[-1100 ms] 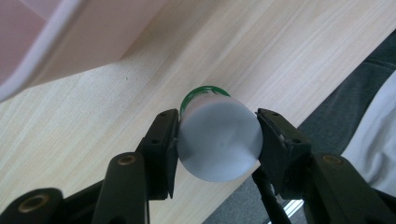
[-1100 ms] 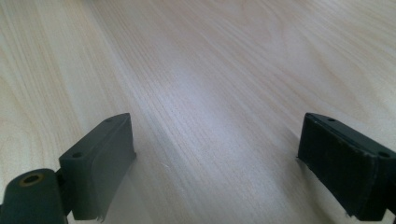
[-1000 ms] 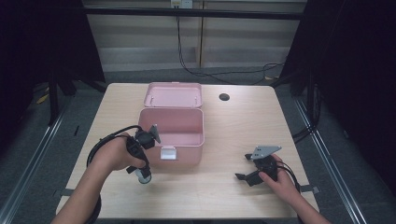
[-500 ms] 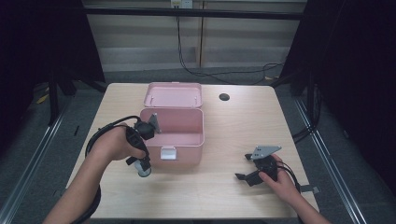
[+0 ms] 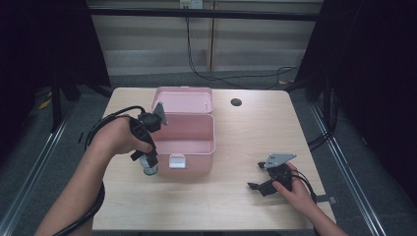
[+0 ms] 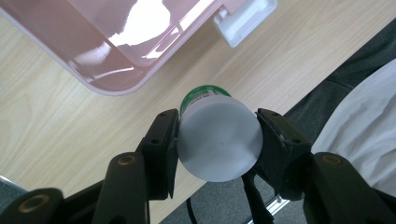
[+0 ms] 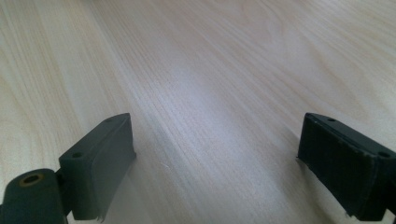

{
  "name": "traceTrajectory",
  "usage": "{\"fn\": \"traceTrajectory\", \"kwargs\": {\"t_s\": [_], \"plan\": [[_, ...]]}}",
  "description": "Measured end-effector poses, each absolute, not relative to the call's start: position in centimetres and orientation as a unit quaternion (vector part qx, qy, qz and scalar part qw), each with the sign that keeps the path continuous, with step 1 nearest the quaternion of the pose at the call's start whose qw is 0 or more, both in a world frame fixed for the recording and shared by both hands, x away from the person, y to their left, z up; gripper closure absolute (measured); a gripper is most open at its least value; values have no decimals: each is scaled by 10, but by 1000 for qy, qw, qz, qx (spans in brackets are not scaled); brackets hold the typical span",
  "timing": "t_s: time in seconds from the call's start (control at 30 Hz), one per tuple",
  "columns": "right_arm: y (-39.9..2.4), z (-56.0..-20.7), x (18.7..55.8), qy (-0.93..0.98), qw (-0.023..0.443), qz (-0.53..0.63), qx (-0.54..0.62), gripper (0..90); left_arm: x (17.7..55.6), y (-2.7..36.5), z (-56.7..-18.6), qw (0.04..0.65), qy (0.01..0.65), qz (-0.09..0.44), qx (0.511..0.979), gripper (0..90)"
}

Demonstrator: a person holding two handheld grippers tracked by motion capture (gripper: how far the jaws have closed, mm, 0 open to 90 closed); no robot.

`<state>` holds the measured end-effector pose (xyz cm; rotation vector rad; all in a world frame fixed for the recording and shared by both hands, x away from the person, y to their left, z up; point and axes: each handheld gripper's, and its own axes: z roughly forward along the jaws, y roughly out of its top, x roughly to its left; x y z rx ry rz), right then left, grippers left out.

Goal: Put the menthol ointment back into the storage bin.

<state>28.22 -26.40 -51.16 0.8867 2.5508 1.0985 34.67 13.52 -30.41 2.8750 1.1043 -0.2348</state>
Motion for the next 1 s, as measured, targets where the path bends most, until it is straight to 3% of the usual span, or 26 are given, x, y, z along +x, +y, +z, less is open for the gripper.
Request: {"fn": "traceTrajectory", "kwargs": {"t_s": [0.57,1.0], "plan": [[-264,-512,282,870,112,374,302,99,367,120,-269,36,373,-64,925,506],[-264,-512,282,870,112,373,302,99,392,114,-268,46,409,-62,909,506]]}}
